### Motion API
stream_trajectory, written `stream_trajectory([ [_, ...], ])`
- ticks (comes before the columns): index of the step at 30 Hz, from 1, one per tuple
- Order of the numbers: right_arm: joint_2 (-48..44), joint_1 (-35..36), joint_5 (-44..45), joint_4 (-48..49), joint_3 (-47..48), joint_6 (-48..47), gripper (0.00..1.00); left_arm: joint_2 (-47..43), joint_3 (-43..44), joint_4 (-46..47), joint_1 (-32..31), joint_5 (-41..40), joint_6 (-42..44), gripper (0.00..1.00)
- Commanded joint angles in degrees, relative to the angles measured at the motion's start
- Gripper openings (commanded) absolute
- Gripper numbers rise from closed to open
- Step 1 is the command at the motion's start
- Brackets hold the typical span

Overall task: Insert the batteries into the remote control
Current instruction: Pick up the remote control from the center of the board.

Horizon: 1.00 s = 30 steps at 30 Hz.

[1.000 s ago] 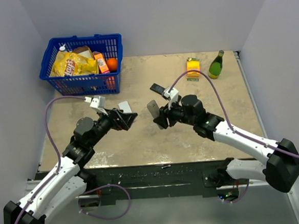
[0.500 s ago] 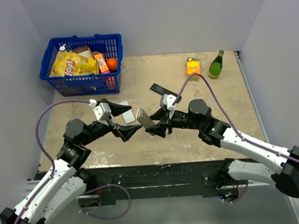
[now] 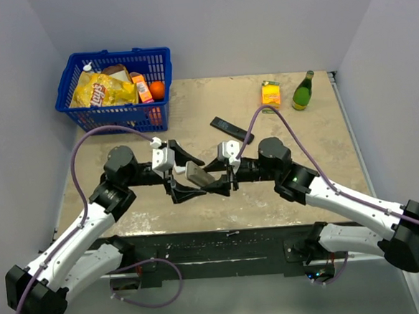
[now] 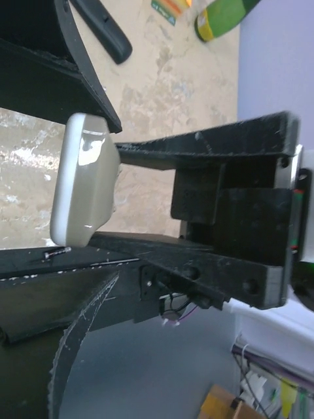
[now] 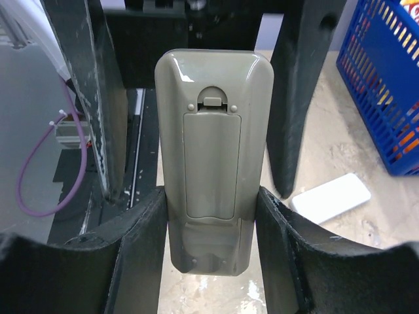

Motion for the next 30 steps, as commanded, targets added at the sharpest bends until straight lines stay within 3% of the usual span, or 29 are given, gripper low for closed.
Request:
stream_trajectory([
  [1, -0.9, 0.3, -1.8, 0.9, 3.4, -3.1, 0.04, -0.2, 2.4, -2.4, 0.1, 6.7, 6.5, 0.85],
  [9, -0.1, 0.4, -2.3, -1.1, 3.5, -5.6, 0.04, -1.0, 1.6, -0.9, 0.0, 6.8, 6.7, 0.58],
  [16, 0.8, 0.4, -3.1, -2.0, 3.4, -6.4, 0.05, -0.6, 1.0, 0.4, 0.0, 8.2, 5.8, 0.15],
  [19, 0.8, 0.3, -2.3, -3.1, 3.9, -6.6, 0.09, -1.6, 0.5, -0.7, 0.0, 6.4, 7.2, 0.05],
  [22, 0.6, 0.4, 0.3, -4.9, 4.8, -4.9, 0.5, -2.9, -0.6, -2.8, 0.0, 4.1, 10.9, 0.0],
  [23, 0.5, 0.4, 1.6, -6.8, 5.6, -3.0, 0.68, -3.8, -0.7, -3.5, 0.0, 3.3, 12.0, 0.0],
  [26, 0.0, 0.4, 6.6, -9.7, 7.5, 1.6, 0.87, -5.7, -1.6, -6.8, 0.0, -0.4, 17.1, 0.0],
  [30, -1.7, 0.4, 10.3, -12.0, 9.6, 9.9, 0.96, -7.4, -4.1, -7.4, 0.0, -4.4, 21.8, 0.0],
])
